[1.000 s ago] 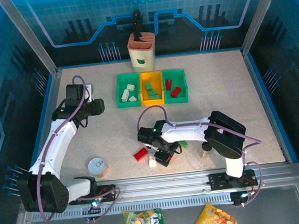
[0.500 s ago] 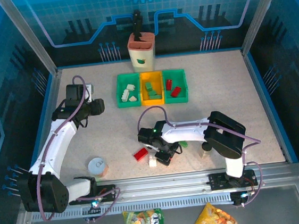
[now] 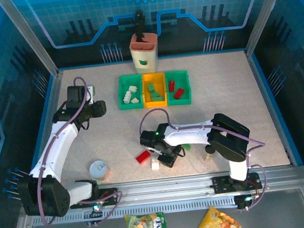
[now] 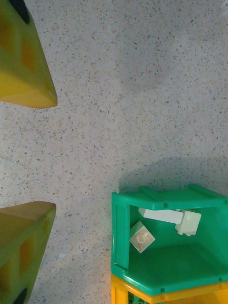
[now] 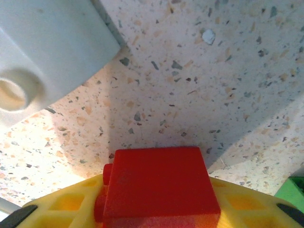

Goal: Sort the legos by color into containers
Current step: Pick up the lego from the bottom-center of the table, then place the lego in the container.

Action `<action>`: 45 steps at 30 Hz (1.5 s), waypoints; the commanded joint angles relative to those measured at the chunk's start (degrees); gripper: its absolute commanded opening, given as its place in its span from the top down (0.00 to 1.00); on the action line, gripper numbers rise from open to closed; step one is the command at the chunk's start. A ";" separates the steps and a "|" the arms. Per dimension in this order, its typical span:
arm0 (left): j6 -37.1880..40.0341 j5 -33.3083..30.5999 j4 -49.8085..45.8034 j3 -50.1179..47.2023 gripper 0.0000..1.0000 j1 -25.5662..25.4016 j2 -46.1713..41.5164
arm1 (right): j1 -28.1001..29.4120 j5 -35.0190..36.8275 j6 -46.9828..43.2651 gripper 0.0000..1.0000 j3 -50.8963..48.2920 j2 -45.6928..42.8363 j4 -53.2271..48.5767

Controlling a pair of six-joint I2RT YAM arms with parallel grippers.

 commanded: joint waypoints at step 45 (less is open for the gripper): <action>-1.31 1.40 0.21 -0.66 0.44 0.48 -1.87 | -37.12 -0.09 3.43 0.61 35.11 10.40 -3.80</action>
